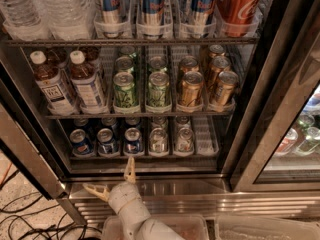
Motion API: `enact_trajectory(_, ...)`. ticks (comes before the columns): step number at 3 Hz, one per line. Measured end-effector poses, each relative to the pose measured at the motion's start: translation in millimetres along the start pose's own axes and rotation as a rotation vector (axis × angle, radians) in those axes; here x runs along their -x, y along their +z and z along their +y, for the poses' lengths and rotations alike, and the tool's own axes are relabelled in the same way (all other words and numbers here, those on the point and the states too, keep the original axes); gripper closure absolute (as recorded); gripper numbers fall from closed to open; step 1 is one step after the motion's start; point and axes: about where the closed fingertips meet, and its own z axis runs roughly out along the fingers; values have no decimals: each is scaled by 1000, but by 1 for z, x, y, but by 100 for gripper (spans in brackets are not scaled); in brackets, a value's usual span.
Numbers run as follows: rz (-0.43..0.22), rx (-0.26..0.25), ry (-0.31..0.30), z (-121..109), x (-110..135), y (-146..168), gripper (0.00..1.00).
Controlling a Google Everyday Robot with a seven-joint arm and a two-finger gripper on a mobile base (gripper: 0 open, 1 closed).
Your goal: Pick pepsi can from bottom shelf of fridge
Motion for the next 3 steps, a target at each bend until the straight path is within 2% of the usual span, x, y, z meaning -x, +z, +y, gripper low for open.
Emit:
enact_trajectory(1,0,0,0,0,0,0,0)
enact_trajectory(2,0,0,0,0,0,0,19)
enact_trajectory(3,0,0,0,0,0,0,45)
